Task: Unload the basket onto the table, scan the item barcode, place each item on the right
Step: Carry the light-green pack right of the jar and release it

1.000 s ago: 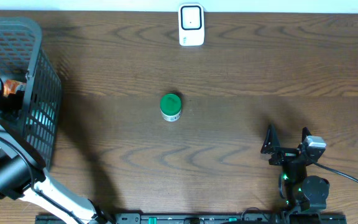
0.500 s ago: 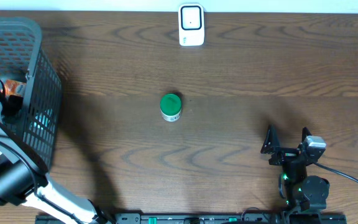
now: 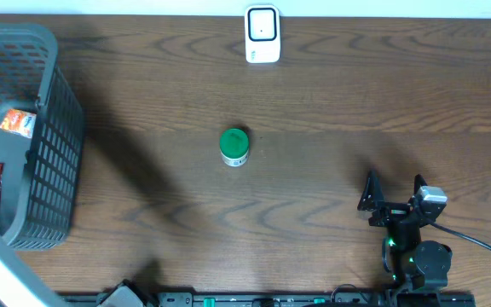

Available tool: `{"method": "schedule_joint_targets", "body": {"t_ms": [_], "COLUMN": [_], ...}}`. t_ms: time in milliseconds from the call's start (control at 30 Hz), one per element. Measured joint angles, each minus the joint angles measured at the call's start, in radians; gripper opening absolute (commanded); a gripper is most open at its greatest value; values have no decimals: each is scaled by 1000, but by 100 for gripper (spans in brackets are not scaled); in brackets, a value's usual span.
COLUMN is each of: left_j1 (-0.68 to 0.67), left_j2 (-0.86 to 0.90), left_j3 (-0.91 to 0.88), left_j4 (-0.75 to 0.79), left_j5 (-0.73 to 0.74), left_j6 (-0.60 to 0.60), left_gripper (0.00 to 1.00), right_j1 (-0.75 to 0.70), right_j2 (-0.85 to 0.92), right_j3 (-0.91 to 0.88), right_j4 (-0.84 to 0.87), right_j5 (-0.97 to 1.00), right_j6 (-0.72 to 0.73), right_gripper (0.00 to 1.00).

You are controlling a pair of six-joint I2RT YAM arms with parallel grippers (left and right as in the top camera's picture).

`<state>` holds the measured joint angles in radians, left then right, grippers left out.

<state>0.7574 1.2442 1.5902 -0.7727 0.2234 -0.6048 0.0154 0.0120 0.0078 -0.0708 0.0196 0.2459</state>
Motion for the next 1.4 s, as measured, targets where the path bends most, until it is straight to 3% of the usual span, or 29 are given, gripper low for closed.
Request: {"method": "schedule_joint_targets", "body": {"t_ms": [133,300,467,633,800,1067,1133,1267,1400], "left_j1": [-129,-506,-970,-1263,-1395,-1451,-1452,-1452,-1452], "left_j2": [-148,-138,19,256,505,794,835,874,861], "left_j3": [10,-6,-40,-45,-45,-46,-46,-47,-47], "left_j4": [-1,12,74,155,211,214,212,209,209], "left_j5": [151,264,171,29,-32,-57,-60,-67,-66], "left_j6": [-34,-54,-57,-49,-54,-122,-135,-153,-139], "left_gripper": [8,8,8,8,8,10,25,71,84], "right_j1": [0,0,0,0,0,0,0,0,0], "right_j2": [0,0,0,0,0,0,0,0,0], "right_j3": [0,0,0,0,0,0,0,0,0], "right_j4": [0,0,0,0,0,0,0,0,0], "right_j5": [0,0,0,0,0,0,0,0,0], "right_j6": [0,0,0,0,0,0,0,0,0], "right_gripper": [99,99,99,99,99,99,99,99,99]}}
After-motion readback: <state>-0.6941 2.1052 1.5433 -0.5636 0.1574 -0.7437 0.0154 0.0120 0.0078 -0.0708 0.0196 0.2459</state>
